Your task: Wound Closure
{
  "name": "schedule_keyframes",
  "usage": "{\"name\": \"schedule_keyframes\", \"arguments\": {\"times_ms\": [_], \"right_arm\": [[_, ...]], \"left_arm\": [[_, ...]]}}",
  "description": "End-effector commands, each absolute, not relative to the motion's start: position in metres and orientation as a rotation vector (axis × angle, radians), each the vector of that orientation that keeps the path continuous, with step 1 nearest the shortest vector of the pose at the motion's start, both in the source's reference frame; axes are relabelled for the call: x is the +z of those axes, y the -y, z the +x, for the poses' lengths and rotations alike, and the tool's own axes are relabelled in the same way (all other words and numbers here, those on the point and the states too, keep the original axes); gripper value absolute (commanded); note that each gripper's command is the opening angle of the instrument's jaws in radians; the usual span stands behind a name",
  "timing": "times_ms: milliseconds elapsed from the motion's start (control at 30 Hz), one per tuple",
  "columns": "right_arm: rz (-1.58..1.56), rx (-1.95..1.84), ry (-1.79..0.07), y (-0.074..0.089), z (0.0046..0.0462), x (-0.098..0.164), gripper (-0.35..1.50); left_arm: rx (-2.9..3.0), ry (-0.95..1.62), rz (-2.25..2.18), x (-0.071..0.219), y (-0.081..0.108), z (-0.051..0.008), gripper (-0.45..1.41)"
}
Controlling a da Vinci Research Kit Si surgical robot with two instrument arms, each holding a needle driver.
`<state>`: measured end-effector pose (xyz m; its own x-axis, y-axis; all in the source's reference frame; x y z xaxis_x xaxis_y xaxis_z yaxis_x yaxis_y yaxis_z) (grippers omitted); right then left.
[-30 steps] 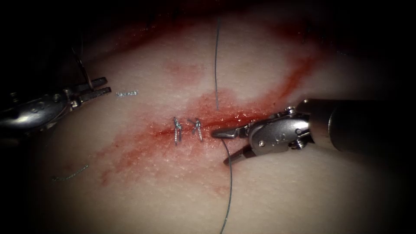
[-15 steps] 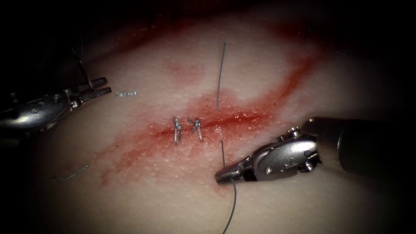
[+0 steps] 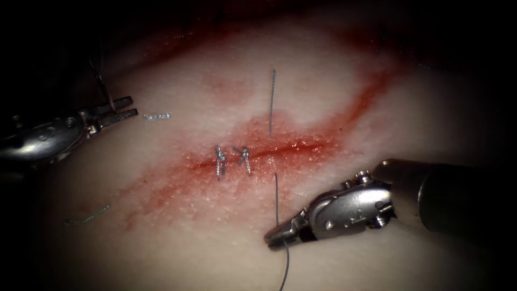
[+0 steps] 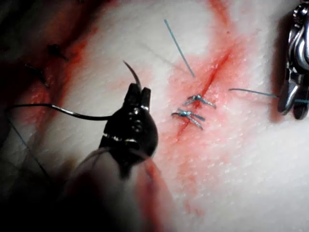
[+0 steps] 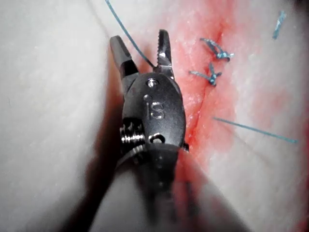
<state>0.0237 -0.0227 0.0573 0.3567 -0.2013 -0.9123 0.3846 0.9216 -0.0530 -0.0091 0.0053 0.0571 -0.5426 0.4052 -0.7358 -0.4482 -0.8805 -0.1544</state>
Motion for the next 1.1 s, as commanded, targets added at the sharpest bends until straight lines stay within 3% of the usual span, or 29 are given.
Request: {"name": "schedule_keyframes", "arguments": {"times_ms": [33, 333, 433, 533, 633, 833, 1100], "right_arm": [[0.171, -0.364, -1.134, 0.021, 0.0231, 0.058, 1.26], [0.113, -0.158, -1.063, 0.016, 0.0181, 0.058, 1.28], [0.115, 0.048, -1.062, 0.015, 0.0186, 0.059, 1.25], [0.275, 0.666, -1.129, 0.013, 0.0196, 0.061, 1.21], [0.298, 0.894, -1.137, 0.011, 0.0199, 0.064, 1.25], [0.358, 1.151, -1.11, 0.011, 0.0206, 0.067, 1.26], [0.398, 1.225, -1.108, 0.01, 0.0226, 0.069, 1.25]], "left_arm": [[2.398, -0.07, -1.126, 0.058, -0.005, -0.0096, -0.38], [2.398, -0.069, -1.128, 0.058, -0.005, -0.0096, -0.38], [2.398, -0.07, -1.128, 0.058, -0.005, -0.0096, -0.4], [2.399, -0.071, -1.128, 0.058, -0.005, -0.0096, -0.4], [2.399, -0.072, -1.127, 0.058, -0.005, -0.0096, -0.4], [2.398, -0.07, -1.131, 0.058, -0.005, -0.0098, -0.42], [2.4, -0.067, -1.131, 0.058, -0.005, -0.0098, -0.42]]}}
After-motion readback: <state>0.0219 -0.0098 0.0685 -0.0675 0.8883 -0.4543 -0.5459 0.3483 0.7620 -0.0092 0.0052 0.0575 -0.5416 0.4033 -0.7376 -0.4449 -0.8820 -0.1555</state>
